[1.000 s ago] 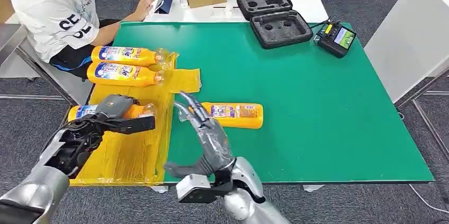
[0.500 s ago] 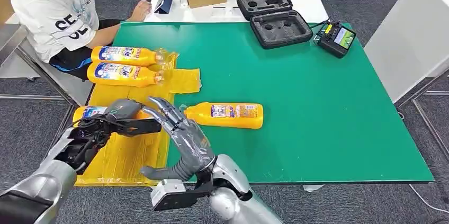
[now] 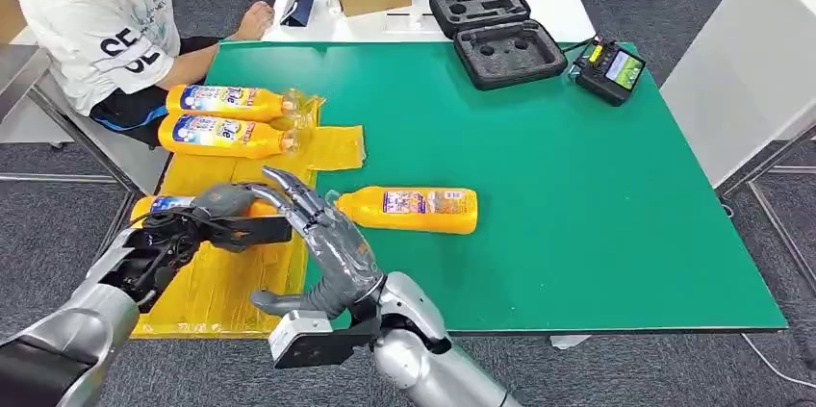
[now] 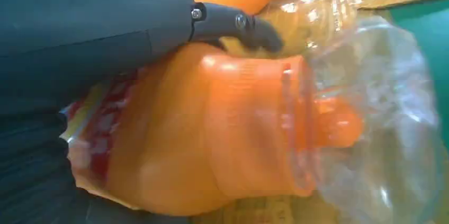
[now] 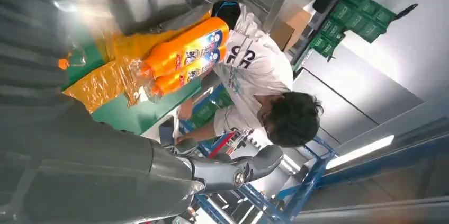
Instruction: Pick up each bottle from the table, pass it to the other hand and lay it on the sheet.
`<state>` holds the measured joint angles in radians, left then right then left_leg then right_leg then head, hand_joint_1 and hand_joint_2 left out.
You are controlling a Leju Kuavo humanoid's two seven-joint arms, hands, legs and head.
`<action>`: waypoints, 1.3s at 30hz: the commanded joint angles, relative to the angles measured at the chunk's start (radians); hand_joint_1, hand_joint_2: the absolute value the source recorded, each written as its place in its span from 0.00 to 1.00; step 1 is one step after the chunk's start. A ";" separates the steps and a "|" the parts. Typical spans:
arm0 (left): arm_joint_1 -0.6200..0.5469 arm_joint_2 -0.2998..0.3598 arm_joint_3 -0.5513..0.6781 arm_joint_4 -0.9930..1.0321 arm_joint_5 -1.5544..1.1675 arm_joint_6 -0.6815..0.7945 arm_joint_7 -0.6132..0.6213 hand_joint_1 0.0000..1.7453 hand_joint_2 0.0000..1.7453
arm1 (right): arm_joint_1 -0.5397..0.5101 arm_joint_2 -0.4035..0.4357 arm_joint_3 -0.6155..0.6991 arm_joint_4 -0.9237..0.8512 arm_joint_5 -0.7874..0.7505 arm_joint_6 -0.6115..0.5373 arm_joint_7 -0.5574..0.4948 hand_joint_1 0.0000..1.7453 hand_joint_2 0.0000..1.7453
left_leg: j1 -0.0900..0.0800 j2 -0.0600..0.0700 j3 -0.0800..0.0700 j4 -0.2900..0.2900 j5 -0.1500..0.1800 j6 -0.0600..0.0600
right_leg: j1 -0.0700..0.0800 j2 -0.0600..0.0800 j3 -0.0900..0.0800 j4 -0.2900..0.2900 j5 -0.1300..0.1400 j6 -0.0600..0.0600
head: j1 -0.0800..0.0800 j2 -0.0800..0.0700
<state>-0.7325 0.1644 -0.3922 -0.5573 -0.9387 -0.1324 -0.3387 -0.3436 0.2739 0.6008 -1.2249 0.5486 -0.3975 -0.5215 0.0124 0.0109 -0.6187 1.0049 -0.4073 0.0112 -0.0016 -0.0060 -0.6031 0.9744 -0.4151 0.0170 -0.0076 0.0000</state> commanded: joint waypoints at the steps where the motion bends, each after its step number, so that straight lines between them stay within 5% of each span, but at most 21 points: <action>1: 0.023 -0.023 0.037 0.094 0.066 -0.016 0.020 0.00 0.00 | -0.034 -0.009 -0.004 0.087 -0.011 -0.015 -0.005 0.00 1.00 | -0.001 0.000 0.005 -0.002 -0.001 0.000 | -0.001 0.001 0.005 -0.002 -0.001 0.000 | 0.000 0.000; 17: 0.115 -0.052 0.324 0.009 0.469 -0.106 -0.024 0.00 0.00 | 0.000 -0.011 -0.026 0.128 -0.016 -0.036 0.002 0.00 1.00 | -0.002 -0.001 0.008 -0.003 -0.001 0.000 | -0.001 0.000 0.007 -0.002 -0.001 0.000 | 0.000 0.000; 21: 0.148 -0.064 0.375 -0.057 0.548 0.012 -0.097 0.00 0.00 | 0.008 -0.009 -0.030 0.126 -0.008 -0.030 0.000 0.00 1.00 | -0.001 -0.002 0.009 -0.003 -0.001 0.000 | -0.001 0.000 0.008 -0.003 -0.001 0.000 | 0.000 0.000; 24: 0.186 -0.097 0.444 -0.161 0.566 0.326 -0.176 0.00 0.00 | 0.016 -0.004 -0.029 0.113 0.007 -0.016 0.009 0.00 1.00 | -0.001 -0.002 0.006 -0.001 -0.001 0.000 | -0.001 -0.001 0.006 -0.001 -0.001 0.000 | 0.000 0.000; 28: 0.191 -0.093 0.440 -0.170 0.567 0.325 -0.175 0.00 0.00 | 0.016 -0.002 -0.028 0.111 0.009 -0.017 0.010 0.00 1.00 | 0.000 -0.001 0.005 -0.001 -0.001 0.000 | 0.000 0.000 0.005 -0.001 -0.001 0.000 | 0.000 0.000; 30: 0.211 -0.090 0.433 -0.201 0.460 0.647 -0.233 0.00 0.00 | 0.017 -0.003 -0.030 0.103 0.031 -0.028 0.013 0.00 1.00 | -0.001 -0.003 0.005 -0.001 -0.001 0.000 | -0.001 -0.002 0.005 -0.001 -0.002 0.000 | 0.000 0.000; 31: 0.238 -0.098 0.462 -0.242 0.510 0.669 -0.262 0.00 0.00 | 0.016 -0.004 -0.031 0.095 0.042 -0.032 0.017 0.00 1.00 | -0.001 -0.002 0.006 -0.001 -0.001 0.000 | -0.001 -0.002 0.005 -0.001 -0.002 0.000 | 0.000 0.000; 32: 0.272 -0.112 0.507 -0.299 0.571 0.728 -0.329 0.00 1.00 | 0.008 -0.006 -0.032 0.097 0.060 -0.045 0.025 0.00 1.00 | 0.000 -0.001 0.004 -0.001 -0.001 0.000 | 0.000 -0.001 0.004 -0.001 -0.001 0.000 | 0.000 0.000; 39: 0.452 -0.161 0.575 -0.652 0.589 0.830 -0.359 0.00 1.00 | 0.010 -0.035 -0.067 0.086 0.105 -0.085 0.041 0.00 1.00 | 0.000 -0.001 0.004 0.000 -0.002 0.000 | 0.000 0.000 0.003 -0.001 -0.003 0.000 | 0.000 0.000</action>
<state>-0.4298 0.0805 0.0637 -0.8870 -0.3284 0.6665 -0.6939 -0.3134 0.2769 0.5829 -1.1570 0.6279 -0.4475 -0.4933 0.0124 0.0126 -0.6197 1.0052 -0.4080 0.0108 -0.0016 -0.0051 -0.6054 0.9740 -0.4158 0.0168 -0.0076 0.0000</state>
